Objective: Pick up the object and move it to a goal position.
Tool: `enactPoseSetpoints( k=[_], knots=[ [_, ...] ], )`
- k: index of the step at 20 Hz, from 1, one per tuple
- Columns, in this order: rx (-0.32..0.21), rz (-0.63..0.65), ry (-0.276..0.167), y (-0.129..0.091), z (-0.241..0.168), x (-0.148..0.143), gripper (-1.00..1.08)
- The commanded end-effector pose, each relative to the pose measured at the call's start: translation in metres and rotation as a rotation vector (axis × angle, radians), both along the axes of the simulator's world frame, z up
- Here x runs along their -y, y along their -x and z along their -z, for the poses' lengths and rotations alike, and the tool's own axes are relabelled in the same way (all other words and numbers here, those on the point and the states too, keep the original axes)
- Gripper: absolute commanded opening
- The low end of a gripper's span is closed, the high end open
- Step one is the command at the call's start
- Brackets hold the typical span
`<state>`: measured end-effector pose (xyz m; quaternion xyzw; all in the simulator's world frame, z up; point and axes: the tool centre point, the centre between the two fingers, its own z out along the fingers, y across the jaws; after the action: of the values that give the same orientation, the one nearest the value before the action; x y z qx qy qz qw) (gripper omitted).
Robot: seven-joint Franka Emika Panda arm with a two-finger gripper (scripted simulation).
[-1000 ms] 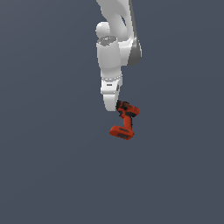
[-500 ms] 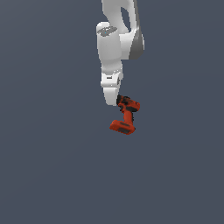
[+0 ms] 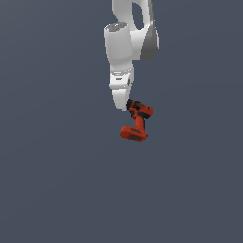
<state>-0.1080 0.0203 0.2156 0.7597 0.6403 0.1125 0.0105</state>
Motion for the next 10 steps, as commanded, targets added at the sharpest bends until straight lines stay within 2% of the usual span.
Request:
enactPoseSetpoints(
  k=[1, 10],
  knots=[
    [0.009, 0.000, 0.000, 0.000, -0.008, 0.000, -1.00],
    [0.014, 0.000, -0.005, 0.010, -0.032, -0.002, -1.00]
  ],
)
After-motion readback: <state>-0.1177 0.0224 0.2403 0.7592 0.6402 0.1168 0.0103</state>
